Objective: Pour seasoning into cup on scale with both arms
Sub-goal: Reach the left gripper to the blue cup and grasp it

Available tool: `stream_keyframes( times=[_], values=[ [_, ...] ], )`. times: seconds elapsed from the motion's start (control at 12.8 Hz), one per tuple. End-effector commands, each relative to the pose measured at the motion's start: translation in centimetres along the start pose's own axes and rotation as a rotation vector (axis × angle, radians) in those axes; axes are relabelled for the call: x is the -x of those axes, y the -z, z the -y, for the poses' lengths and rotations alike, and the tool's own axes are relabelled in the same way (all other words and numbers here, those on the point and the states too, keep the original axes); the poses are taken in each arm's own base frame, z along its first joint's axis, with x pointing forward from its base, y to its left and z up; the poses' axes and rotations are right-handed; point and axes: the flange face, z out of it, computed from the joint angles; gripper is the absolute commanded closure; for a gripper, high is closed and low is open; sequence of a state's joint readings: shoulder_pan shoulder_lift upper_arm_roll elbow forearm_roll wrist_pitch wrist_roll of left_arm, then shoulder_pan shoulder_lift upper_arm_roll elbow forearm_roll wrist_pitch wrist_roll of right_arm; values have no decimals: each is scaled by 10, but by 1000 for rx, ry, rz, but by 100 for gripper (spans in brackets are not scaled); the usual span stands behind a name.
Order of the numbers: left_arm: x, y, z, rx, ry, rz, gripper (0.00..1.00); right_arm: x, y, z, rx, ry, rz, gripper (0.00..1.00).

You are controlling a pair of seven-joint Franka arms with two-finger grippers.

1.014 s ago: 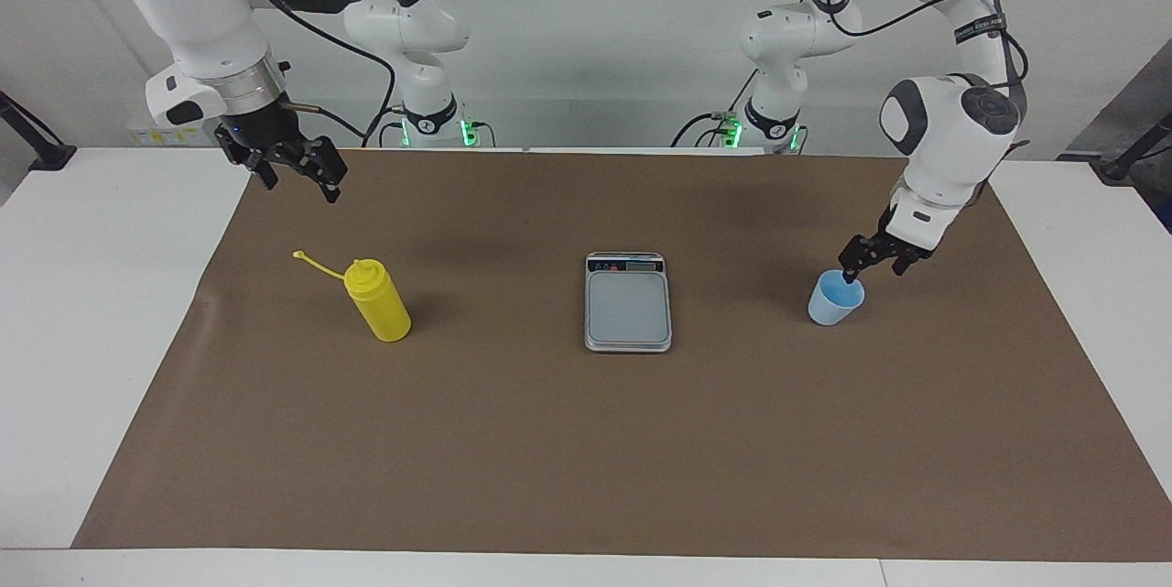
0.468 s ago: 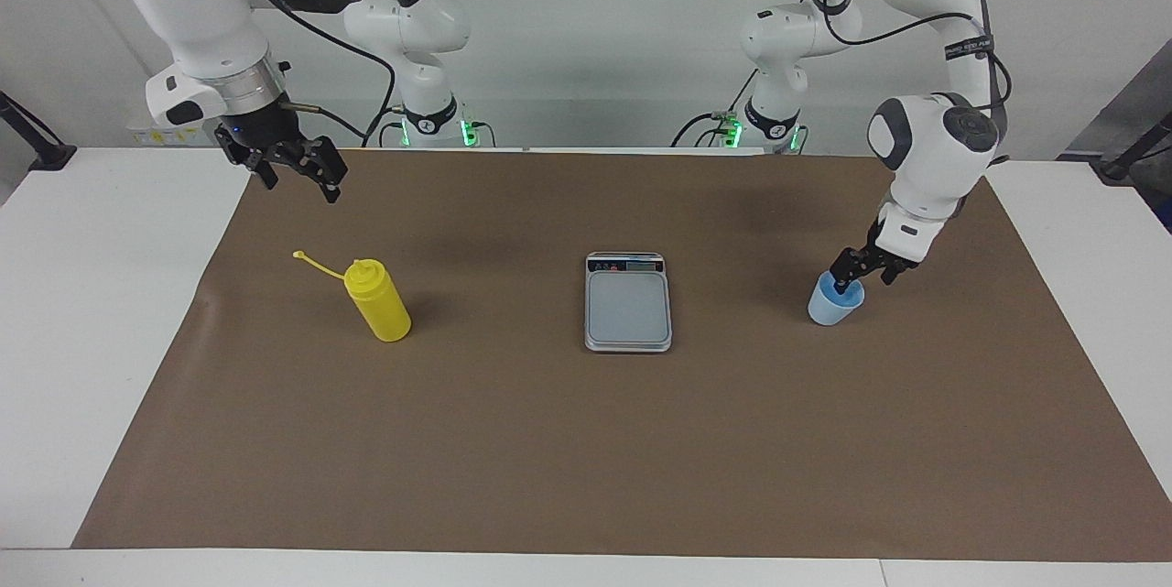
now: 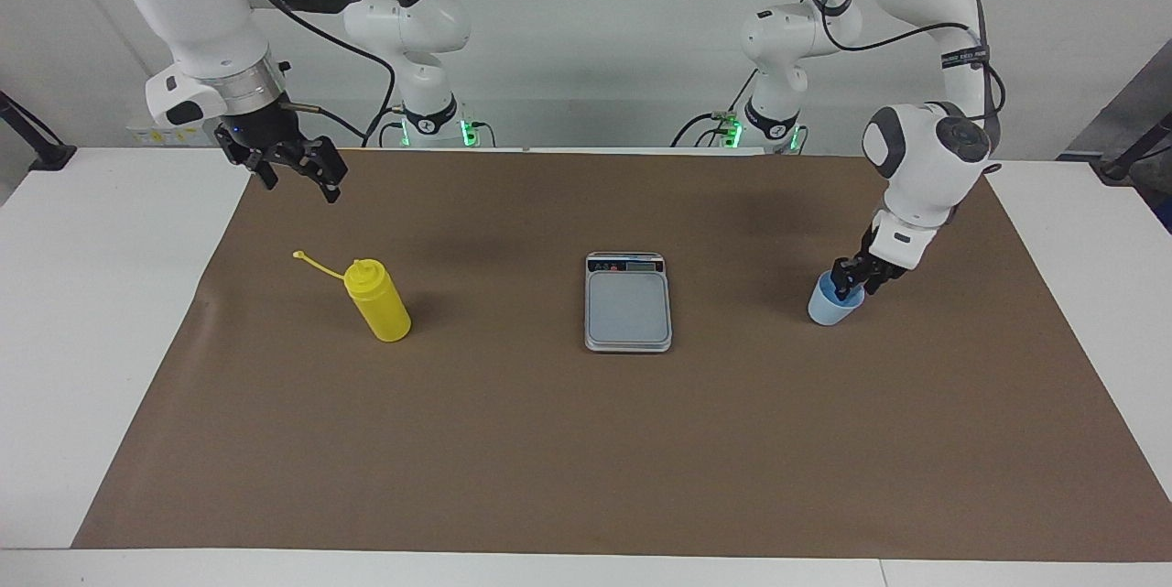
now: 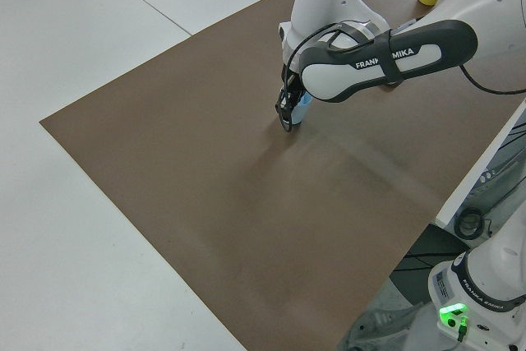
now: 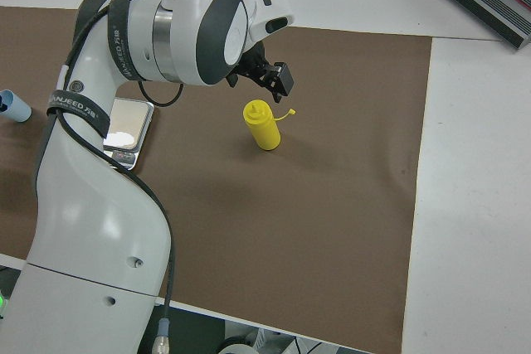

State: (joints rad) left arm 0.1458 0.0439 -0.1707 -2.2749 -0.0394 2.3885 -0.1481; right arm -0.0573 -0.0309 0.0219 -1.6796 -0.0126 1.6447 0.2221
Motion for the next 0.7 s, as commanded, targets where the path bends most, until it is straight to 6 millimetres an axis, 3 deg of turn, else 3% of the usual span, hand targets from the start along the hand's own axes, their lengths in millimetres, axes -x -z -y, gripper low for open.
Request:
stream_keyframes(
  times=[0.0,0.39,0.62],
  values=[
    [-4,9,2,8,-30,-6,100,5,3,-3,-2,12,3,0],
    [-54,97,-19,21,-55,15,100,5,3,-3,-2,12,3,0],
    [-60,135,-54,29,-86,5,100,5,2,-3,-2,12,4,0]
  ],
)
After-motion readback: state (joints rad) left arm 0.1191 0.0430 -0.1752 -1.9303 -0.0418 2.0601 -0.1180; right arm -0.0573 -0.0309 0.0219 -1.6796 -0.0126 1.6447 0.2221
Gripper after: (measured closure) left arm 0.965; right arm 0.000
